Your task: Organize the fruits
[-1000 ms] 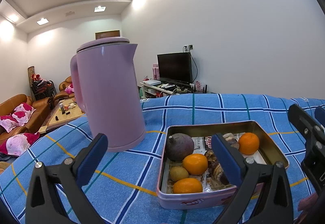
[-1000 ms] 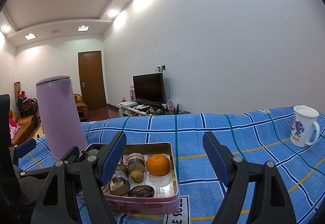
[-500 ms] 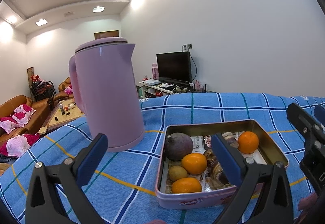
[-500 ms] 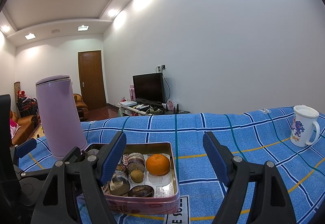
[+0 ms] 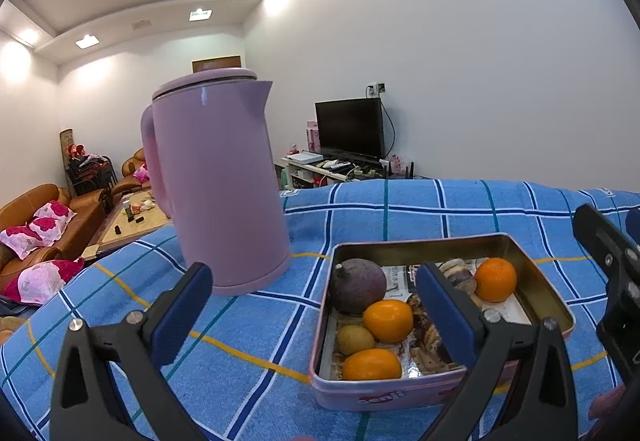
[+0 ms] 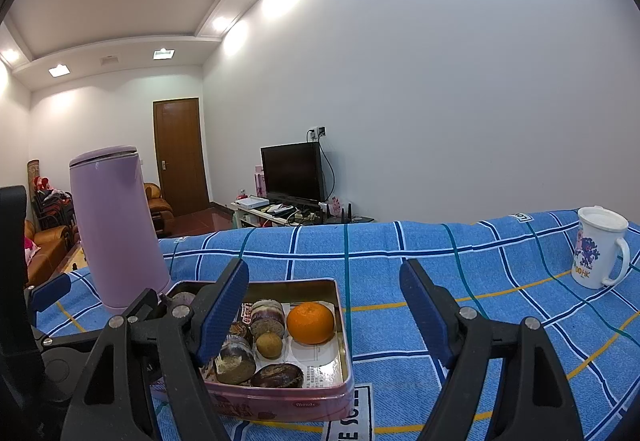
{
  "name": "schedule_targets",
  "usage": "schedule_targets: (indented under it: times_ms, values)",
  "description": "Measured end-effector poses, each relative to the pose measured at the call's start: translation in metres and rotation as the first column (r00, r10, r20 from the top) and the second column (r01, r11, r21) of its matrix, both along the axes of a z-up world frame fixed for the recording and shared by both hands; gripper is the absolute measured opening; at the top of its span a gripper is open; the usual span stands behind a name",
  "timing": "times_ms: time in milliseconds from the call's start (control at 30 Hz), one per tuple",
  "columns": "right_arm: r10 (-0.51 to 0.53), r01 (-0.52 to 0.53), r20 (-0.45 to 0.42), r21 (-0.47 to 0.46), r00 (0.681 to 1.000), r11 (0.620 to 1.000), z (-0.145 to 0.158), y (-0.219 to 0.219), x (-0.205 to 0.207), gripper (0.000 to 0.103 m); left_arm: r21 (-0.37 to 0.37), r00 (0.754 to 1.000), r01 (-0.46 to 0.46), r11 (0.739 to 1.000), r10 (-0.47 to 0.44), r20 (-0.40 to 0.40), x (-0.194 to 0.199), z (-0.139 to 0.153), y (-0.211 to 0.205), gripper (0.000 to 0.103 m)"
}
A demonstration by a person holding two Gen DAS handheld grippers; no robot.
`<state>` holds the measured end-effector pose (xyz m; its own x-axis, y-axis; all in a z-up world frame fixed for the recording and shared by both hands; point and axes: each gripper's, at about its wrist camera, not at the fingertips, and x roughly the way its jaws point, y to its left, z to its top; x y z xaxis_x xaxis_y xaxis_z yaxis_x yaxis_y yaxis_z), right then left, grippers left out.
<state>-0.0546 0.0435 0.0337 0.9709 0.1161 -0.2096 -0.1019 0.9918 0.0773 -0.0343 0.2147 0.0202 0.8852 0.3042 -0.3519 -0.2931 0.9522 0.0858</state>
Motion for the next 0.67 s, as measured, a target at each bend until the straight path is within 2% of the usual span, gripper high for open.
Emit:
schedule_targets:
  times_ms: [667]
  values:
    - [-0.001, 0.001, -0.009, -0.002, 1.0, 1.0, -0.0031, 0.0003, 0.0004, 0.079, -0.017, 1.0, 0.005, 1.0, -0.005, 0.009, 0.0004, 0.0005, 0.0009, 0.103]
